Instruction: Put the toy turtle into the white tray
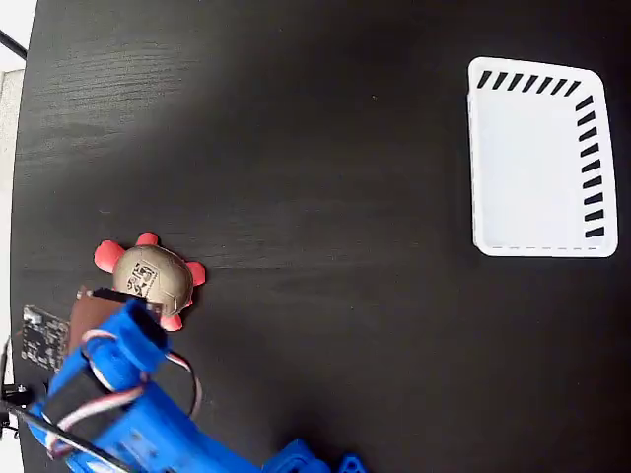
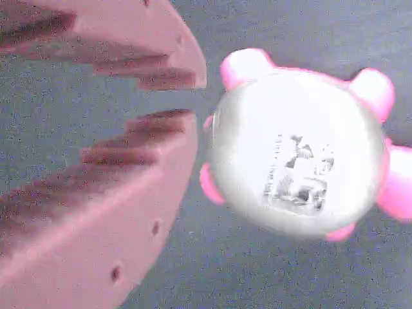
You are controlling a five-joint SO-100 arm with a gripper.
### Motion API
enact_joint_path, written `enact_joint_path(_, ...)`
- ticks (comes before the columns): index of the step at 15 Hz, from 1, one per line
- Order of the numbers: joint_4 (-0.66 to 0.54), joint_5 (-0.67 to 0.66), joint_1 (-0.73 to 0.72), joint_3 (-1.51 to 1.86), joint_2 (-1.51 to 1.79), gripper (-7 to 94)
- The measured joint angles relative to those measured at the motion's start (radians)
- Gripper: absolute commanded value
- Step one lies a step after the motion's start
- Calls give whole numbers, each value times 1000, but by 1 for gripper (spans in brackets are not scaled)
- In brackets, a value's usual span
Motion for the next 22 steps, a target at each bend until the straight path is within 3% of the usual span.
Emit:
enact_joint_path(3, 71, 12, -43, -107, -135, 0)
enact_joint_path(11, 66, 81, -110, -161, -235, 0)
enact_joint_path(18, 74, 158, -64, -207, -334, 0)
enact_joint_path(22, 66, 187, -25, -212, -339, 19)
